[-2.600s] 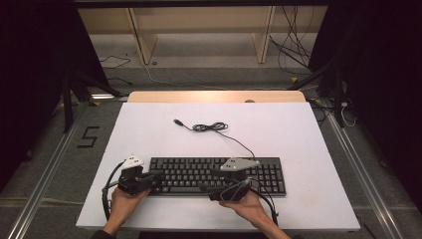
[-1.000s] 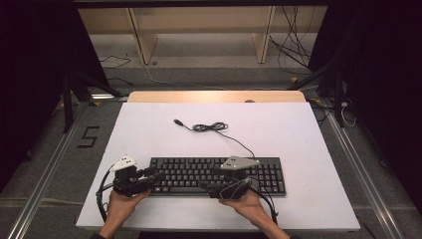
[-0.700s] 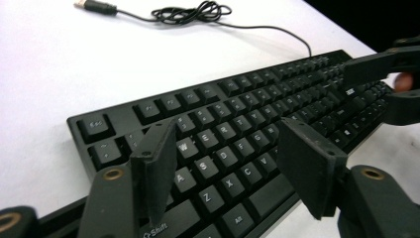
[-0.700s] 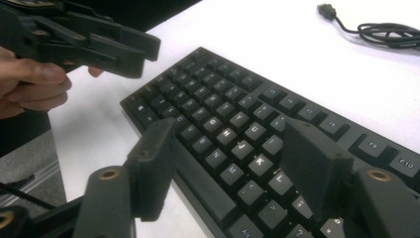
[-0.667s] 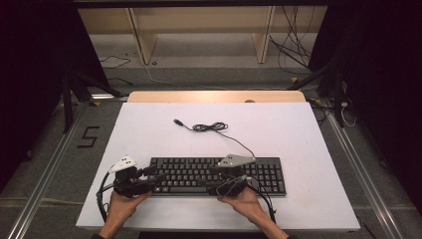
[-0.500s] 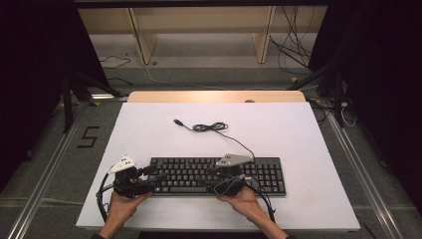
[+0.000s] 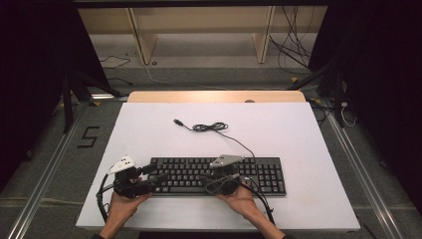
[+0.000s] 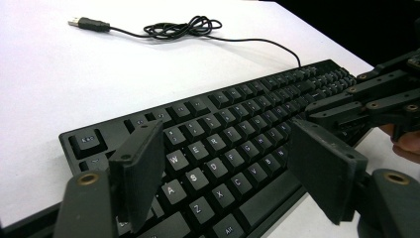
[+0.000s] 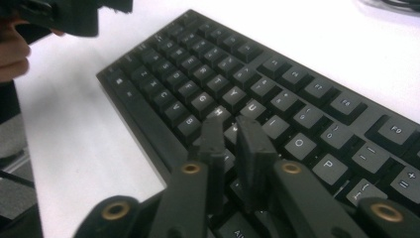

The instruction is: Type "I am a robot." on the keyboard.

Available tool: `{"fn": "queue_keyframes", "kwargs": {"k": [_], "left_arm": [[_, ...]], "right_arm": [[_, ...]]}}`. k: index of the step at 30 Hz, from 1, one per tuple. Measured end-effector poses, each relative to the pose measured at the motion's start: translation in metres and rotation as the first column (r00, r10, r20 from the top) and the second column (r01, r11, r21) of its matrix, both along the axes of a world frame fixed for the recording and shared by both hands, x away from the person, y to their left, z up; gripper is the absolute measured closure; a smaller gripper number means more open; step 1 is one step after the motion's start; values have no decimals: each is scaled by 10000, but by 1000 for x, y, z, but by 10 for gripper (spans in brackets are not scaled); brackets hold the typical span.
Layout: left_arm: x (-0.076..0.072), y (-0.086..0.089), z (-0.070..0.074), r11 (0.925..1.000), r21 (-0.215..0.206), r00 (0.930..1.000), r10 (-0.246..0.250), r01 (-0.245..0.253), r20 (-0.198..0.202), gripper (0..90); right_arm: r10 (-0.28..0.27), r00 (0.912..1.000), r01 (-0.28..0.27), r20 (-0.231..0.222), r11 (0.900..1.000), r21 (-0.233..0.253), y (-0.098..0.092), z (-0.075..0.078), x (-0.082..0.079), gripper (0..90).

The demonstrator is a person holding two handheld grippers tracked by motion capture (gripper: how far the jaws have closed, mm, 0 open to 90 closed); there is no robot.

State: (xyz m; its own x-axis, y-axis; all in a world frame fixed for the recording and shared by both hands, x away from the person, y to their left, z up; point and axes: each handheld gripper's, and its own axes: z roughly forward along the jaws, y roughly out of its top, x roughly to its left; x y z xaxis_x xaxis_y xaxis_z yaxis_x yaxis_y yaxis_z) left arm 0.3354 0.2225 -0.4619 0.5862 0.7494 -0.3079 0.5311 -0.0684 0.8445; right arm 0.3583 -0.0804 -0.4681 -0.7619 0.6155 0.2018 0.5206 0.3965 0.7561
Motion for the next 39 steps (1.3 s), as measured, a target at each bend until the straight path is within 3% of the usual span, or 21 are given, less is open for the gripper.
{"fn": "queue_keyframes", "kwargs": {"k": [7,26,31,37,39], "left_arm": [[0,0,0,10000,8,10000,10,-10,46,296],[-1,0,1,10000,-47,10000,36,-35,80,292],[-1,0,1,10000,-17,9999,19,-19,103,291],[-1,0,1,10000,-30,9999,37,-36,139,290],[-1,1,1,10000,-61,9998,69,-68,169,290]], "right_arm": [[21,10000,-22,-34,9997,-236,4,-5,2,896],[109,9997,-124,-204,9972,-735,15,-14,5,900],[82,10000,-79,36,9960,-885,17,-15,2,900],[-5,10000,-1,-83,9973,-731,15,-14,3,899],[36,9998,-45,-175,9985,-548,14,-14,4,855]]}}
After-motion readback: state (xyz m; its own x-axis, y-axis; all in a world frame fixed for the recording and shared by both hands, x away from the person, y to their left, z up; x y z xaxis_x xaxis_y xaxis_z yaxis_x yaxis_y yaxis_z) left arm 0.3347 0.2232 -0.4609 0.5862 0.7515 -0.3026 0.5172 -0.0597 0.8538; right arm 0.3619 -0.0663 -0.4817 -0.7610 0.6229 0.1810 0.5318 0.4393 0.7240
